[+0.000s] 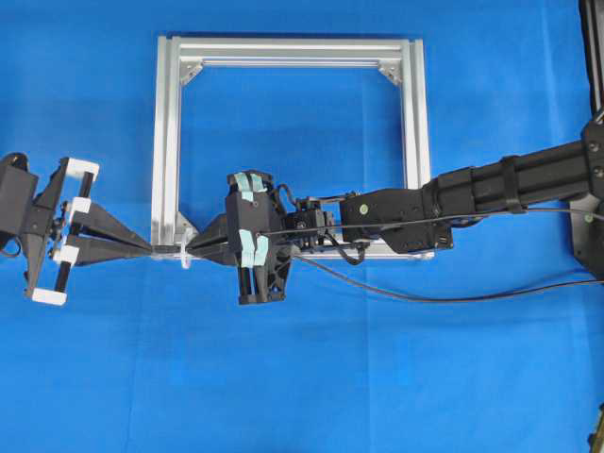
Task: Insert the wire through the string loop located on the left side.
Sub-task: 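Bring the open left gripper to the plug beyond the loop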
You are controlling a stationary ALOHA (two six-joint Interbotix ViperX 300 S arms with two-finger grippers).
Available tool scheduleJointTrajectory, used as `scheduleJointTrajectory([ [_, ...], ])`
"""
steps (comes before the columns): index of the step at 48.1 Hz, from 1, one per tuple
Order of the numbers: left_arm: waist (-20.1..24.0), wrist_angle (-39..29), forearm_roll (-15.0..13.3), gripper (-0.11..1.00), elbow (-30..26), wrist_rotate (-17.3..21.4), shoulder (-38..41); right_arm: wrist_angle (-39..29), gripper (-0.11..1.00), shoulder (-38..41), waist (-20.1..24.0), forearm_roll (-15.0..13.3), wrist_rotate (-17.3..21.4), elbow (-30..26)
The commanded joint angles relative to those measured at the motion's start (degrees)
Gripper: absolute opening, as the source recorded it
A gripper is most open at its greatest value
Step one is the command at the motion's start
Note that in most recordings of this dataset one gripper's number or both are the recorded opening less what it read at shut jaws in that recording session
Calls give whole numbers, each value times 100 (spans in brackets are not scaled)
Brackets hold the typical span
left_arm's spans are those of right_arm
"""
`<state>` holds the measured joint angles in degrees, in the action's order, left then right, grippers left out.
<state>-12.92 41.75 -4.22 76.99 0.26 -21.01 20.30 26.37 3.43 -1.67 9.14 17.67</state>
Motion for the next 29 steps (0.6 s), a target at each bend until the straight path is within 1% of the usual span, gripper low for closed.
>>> scheduleJointTrajectory([
  [1,-26,26,9,0,-79,18,0,44,0,-123,0,0,-9,-114],
  [11,-18,26,9,1,-70,18,-9,35,0,-123,-9,0,0,-114],
  [13,-18,26,9,4,-79,0,-9,26,0,-123,-9,0,0,-114],
  [15,-18,26,18,11,-88,-44,-9,18,0,-123,-9,0,0,-114],
  [17,-26,18,9,21,-88,-62,-9,18,0,-123,-9,0,0,-114],
  [24,-18,-62,18,65,-88,-62,-9,18,0,-123,-9,0,0,-114],
  [27,-26,-123,9,82,-97,-70,0,18,0,-123,-9,0,0,-114],
  [29,-18,-176,9,89,-97,-70,0,18,0,-123,-9,0,-9,-114],
])
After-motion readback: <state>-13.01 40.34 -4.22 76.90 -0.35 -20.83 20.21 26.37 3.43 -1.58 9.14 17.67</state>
